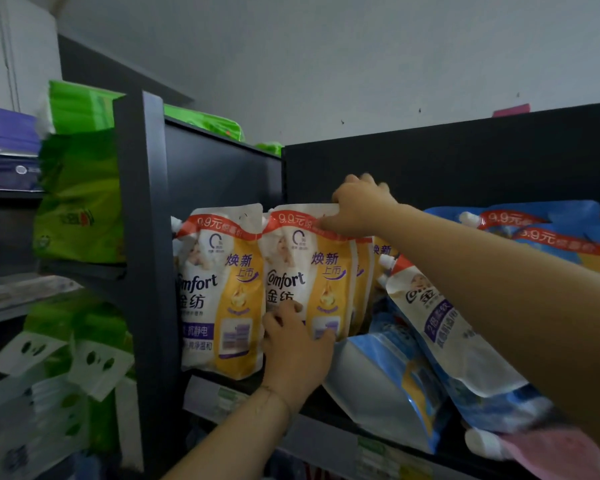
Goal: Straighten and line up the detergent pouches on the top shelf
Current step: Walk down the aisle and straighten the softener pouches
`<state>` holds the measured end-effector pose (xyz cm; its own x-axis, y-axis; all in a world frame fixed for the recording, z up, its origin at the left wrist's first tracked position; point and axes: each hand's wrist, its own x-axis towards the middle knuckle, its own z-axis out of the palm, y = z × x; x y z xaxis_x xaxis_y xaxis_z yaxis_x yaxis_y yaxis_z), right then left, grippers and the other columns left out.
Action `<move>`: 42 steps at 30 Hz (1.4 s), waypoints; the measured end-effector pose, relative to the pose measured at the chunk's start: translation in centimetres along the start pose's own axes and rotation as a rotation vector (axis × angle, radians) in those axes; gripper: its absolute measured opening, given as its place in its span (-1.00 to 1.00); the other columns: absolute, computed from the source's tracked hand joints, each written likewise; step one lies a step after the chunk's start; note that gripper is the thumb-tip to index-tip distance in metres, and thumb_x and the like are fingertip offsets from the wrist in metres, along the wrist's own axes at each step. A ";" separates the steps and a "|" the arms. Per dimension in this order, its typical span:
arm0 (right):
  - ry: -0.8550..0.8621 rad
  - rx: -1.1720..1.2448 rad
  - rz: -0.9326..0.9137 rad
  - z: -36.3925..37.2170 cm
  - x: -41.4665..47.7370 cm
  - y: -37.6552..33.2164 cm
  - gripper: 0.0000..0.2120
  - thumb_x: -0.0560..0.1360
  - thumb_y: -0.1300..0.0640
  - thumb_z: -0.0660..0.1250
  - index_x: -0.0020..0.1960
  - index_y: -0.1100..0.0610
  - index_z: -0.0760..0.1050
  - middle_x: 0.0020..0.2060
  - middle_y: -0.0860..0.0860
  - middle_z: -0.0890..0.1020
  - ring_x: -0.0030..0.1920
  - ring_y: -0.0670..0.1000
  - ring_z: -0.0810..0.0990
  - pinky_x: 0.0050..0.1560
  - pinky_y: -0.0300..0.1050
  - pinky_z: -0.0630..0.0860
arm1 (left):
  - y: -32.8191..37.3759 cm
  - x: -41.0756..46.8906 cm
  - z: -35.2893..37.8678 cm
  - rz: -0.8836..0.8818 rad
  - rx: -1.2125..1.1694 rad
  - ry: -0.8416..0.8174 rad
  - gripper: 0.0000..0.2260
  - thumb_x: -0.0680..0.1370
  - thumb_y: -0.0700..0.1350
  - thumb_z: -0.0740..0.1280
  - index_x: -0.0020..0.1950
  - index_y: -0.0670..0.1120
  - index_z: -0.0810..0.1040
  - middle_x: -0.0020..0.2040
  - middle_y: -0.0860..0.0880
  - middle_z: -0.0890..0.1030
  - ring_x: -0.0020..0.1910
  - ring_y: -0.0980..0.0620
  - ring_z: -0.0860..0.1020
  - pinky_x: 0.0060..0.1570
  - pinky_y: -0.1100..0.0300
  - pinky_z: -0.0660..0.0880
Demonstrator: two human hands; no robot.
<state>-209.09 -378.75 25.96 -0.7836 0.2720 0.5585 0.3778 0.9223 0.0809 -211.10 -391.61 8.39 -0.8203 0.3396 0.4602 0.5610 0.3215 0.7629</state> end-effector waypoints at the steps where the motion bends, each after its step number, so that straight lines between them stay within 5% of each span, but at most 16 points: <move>1: -0.059 0.088 0.046 0.2 -0.1 0.1 -0.42 0.47 -0.26 0.28 0.34 0.09 0.44 0.16 0.07 0.52 0.19 0.13 0.48 0.23 0.10 0.42 | 0.0 0.0 0.1 -0.045 -0.041 -0.018 -0.52 0.50 -0.04 0.39 0.27 -0.06 0.18 0.33 -0.12 0.20 0.28 -0.13 0.34 0.23 0.19 0.32; 4: -0.203 0.491 0.138 0.4 -0.4 0.2 -0.58 0.51 -0.07 0.35 0.26 0.15 0.48 -0.15 -0.01 0.58 -0.18 -0.04 0.58 -0.21 -0.19 0.51 | 0.0 0.2 0.8 -0.144 -0.244 -0.056 -0.37 0.49 -0.14 0.40 0.38 -0.06 0.04 0.36 -0.19 0.28 0.22 -0.12 0.42 0.14 0.17 0.39; 7: -0.104 0.504 0.129 0.9 -0.4 0.1 -0.69 0.53 0.06 0.34 0.21 0.20 0.51 -0.19 0.00 0.57 -0.22 -0.06 0.56 -0.36 -0.27 0.42 | 0.0 0.7 1.1 -0.162 -0.252 -0.075 -0.22 0.48 -0.15 0.40 0.47 -0.03 -0.10 0.41 -0.18 0.27 0.27 -0.13 0.41 0.23 0.10 0.40; 12: -0.066 0.517 0.182 0.4 -0.5 1.6 -0.70 0.54 0.09 0.33 0.23 0.18 0.50 -0.11 0.01 0.58 -0.15 -0.04 0.59 -0.18 -0.17 0.55 | 0.9 1.3 0.8 -0.132 -0.296 -0.217 -0.11 0.50 -0.14 0.40 0.54 -0.05 -0.23 0.51 -0.09 0.14 0.40 -0.05 0.27 0.34 0.19 0.24; 17: -0.069 0.506 0.252 0.0 -0.8 3.2 -0.74 0.53 0.12 0.35 0.17 0.20 0.51 -0.18 0.02 0.56 -0.24 -0.07 0.57 -0.36 -0.25 0.44 | 1.8 2.0 0.7 -0.127 -0.334 -0.402 -0.22 0.54 -0.16 0.35 0.55 0.00 -0.13 0.36 0.03 0.30 0.15 0.13 0.25 0.10 0.31 0.21; 19: -0.078 0.500 0.256 -0.1 -0.5 3.0 -0.72 0.52 0.12 0.35 0.19 0.20 0.49 -0.20 0.01 0.54 -0.26 -0.07 0.55 -0.35 -0.25 0.45 | 1.4 2.4 0.8 -0.125 -0.346 -0.426 -0.20 0.53 -0.15 0.37 0.55 0.00 -0.14 0.30 0.07 0.31 0.21 0.12 0.29 0.19 0.29 0.24; 21: -0.073 0.488 0.263 -0.1 -0.3 2.8 -0.70 0.52 0.13 0.36 0.20 0.21 0.47 -0.22 0.01 0.53 -0.26 -0.06 0.54 -0.30 -0.21 0.48 | 1.1 2.9 0.7 -0.143 -0.325 -0.466 -0.13 0.51 -0.09 0.40 0.55 0.02 -0.21 0.45 0.04 0.24 0.37 0.03 0.27 0.38 0.17 0.21; 24: -0.054 0.446 0.276 0.2 -0.3 2.5 -0.66 0.51 0.12 0.37 0.24 0.20 0.46 -0.20 0.01 0.52 -0.22 -0.02 0.55 -0.16 -0.14 0.54 | 1.2 3.0 0.1 -0.100 -0.212 -0.518 -0.10 0.45 0.14 0.38 0.56 0.01 -0.18 0.50 0.03 0.20 0.47 -0.02 0.21 0.43 0.15 0.12; 27: -0.022 0.267 0.212 0.5 -0.7 1.2 -0.70 0.49 0.09 0.36 0.19 0.14 0.47 -0.14 0.02 0.54 -0.15 0.02 0.57 -0.07 -0.03 0.58 | 0.7 2.4 -1.0 -0.010 -0.010 -0.344 -0.24 0.44 0.16 0.38 0.51 -0.03 0.08 0.38 -0.02 0.42 0.34 -0.05 0.41 0.26 0.17 0.32; 30: 0.179 -0.009 0.020 0.2 -1.3 -0.6 -0.60 0.46 0.12 0.37 0.26 0.13 0.38 0.09 0.07 0.47 0.09 0.11 0.49 0.06 0.01 0.48 | -0.3 1.1 -2.7 0.079 0.043 -0.121 -0.62 0.49 0.03 0.38 0.23 -0.02 0.37 0.09 0.01 0.59 0.06 0.00 0.56 -0.04 0.22 0.45; 34: 0.373 -0.331 -0.254 0.3 -2.4 -3.7 -0.57 0.44 0.14 0.33 0.30 0.13 0.38 0.23 0.10 0.41 0.26 0.15 0.35 0.23 0.07 0.32 | -1.8 0.0 -4.6 0.167 0.154 0.146 -0.88 0.52 -0.02 0.34 -0.07 -0.01 0.43 -0.24 0.09 0.49 -0.26 0.12 0.47 -0.34 0.23 0.37; 37: 0.254 -0.001 -0.329 1.0 -3.6 -6.5 -0.81 0.51 0.08 0.24 0.09 0.11 0.48 0.02 0.04 0.51 0.04 0.06 0.49 0.03 -0.06 0.48 | -3.3 -0.3 -6.0 0.198 0.205 0.277 -0.78 0.48 -0.04 0.38 0.01 -0.03 0.37 -0.07 0.03 0.43 -0.14 0.05 0.43 -0.23 0.21 0.33; 42: -0.185 0.597 -0.074 3.6 -3.4 -10.4 -0.79 0.53 -0.04 0.31 -0.08 0.10 0.46 -0.20 0.02 0.57 -0.18 0.03 0.59 -0.23 -0.15 0.55 | -5.4 0.4 -7.1 0.079 0.296 0.391 -0.28 0.28 0.00 0.57 0.30 -0.17 0.29 0.25 -0.18 0.33 0.21 -0.17 0.32 0.08 0.05 0.36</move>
<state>-212.16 -388.32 20.24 -0.8899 0.1950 0.4124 0.0205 0.9202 -0.3909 -215.26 -399.52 7.69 -0.7226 0.0342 0.6905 0.5841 0.5643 0.5834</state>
